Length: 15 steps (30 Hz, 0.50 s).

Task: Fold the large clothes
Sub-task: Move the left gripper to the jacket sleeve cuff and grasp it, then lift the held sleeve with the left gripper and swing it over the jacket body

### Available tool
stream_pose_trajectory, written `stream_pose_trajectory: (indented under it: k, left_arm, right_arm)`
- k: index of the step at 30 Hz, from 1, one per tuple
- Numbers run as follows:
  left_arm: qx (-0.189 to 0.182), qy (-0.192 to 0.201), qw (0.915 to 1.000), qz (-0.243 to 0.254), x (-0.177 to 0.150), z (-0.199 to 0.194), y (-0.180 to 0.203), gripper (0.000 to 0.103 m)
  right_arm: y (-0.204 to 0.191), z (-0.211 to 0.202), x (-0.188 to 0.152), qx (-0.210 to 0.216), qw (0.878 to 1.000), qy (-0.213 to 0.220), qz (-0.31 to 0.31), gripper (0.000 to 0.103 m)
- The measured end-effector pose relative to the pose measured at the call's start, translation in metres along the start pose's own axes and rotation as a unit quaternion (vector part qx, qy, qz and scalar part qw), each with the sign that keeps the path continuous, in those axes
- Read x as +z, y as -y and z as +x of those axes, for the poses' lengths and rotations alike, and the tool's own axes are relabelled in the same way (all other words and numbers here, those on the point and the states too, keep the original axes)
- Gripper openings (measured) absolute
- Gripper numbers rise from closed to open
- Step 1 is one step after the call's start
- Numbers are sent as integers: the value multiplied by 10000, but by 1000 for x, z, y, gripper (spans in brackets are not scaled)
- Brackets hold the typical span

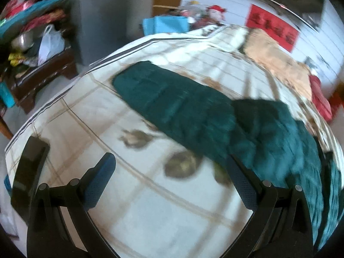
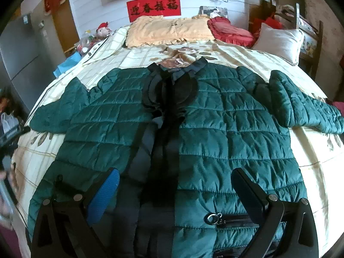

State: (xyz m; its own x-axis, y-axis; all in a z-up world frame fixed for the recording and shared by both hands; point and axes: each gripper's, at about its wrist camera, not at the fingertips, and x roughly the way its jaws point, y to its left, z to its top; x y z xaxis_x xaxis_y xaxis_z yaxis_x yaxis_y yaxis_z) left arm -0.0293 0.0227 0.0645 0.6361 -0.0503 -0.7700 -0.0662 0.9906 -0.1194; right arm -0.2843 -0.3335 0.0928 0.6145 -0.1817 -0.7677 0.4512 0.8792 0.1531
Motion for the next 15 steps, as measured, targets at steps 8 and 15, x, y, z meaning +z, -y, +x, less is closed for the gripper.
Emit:
stream_pose_trajectory:
  k: [8,15]
  left_arm:
    - [68,-136,9948,-1012,40,50,-43,102]
    - [312,-92,9910,-1296,67,77,-56,102]
  right_arm:
    - [-5,9,2,-41,9997,-162,-169,103]
    - [-4,19,11,-196,9992,-225,-271,103]
